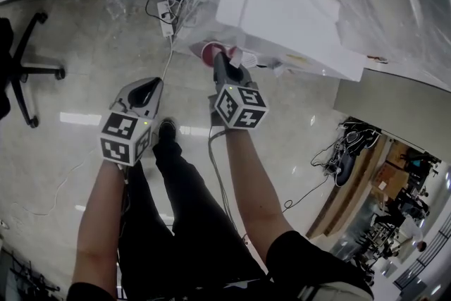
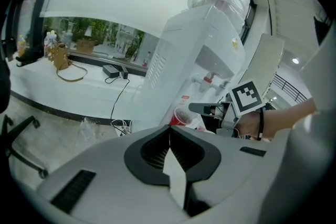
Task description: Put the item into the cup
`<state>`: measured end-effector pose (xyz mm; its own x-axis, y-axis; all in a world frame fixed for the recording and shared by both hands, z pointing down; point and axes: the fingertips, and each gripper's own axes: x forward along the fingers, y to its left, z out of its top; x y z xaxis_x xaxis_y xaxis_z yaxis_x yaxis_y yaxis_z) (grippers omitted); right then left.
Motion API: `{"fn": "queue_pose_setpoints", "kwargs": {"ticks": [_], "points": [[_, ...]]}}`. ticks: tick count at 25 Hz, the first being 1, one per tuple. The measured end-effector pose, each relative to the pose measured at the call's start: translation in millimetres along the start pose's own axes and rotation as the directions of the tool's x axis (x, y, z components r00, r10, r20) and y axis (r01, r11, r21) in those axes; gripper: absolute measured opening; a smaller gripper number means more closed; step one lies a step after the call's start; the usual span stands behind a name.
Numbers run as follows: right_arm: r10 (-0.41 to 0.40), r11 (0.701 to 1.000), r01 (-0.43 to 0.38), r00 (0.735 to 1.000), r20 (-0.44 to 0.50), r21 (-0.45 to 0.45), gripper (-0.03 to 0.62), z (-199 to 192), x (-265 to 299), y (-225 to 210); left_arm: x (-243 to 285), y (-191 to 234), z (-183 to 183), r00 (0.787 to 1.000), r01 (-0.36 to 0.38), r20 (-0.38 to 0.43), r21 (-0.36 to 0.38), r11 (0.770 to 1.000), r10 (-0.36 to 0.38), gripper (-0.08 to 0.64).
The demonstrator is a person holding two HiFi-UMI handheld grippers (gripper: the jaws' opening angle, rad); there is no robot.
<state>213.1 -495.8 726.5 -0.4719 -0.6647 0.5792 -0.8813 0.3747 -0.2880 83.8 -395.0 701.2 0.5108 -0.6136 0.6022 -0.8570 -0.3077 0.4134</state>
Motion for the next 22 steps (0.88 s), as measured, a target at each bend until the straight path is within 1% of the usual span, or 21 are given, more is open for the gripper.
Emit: {"fn": "queue_pose_setpoints", "kwargs": {"ticks": [3,7,10,13,17,20,21,22], "points": [[0.0,1.0,0.0,1.0,-0.013,-0.007,0.002,-4,6,0,0,0,-2,1.0,-0.001,-0.002,-0.005,1.0,0.001,0.006],[-0.031,0.999,0.03,0.999,-0.035,-0.027,0.002,-9,14,-2,1,4,-6,1.0,-0.001,-0.001,-0.014,1.0,0.001,0.006],[-0.044,0.998,0.041,0.998,-0.039,-0.057,0.002,-9,18,-3,0,13,-7,1.0,-0.017,0.004,-0.05,0.999,0.017,0.006],[-0.05,0.997,0.047,0.998,-0.045,-0.067,0.003,-10,21,-5,-1,23,-4,0.999,-0.036,0.013,-0.088,0.995,0.038,0.006],[-0.048,0.996,0.044,0.997,-0.053,-0.076,0.005,-12,22,-5,1,26,2,0.999,-0.039,0.019,-0.066,0.997,0.04,0.006],[-0.061,0.995,0.057,0.997,-0.054,-0.079,0.008,-14,22,-7,4,25,3,0.999,-0.035,0.02,-0.059,0.998,0.036,0.006],[-0.065,0.995,0.061,0.996,-0.055,-0.076,0.061,-14,21,-8,5,24,3,0.999,-0.033,0.02,-0.058,0.998,0.034,0.006],[-0.066,0.996,0.062,0.996,-0.057,-0.071,0.084,-15,21,-9,5,23,3,0.999,-0.031,0.018,-0.058,0.998,0.032,0.006]]}}
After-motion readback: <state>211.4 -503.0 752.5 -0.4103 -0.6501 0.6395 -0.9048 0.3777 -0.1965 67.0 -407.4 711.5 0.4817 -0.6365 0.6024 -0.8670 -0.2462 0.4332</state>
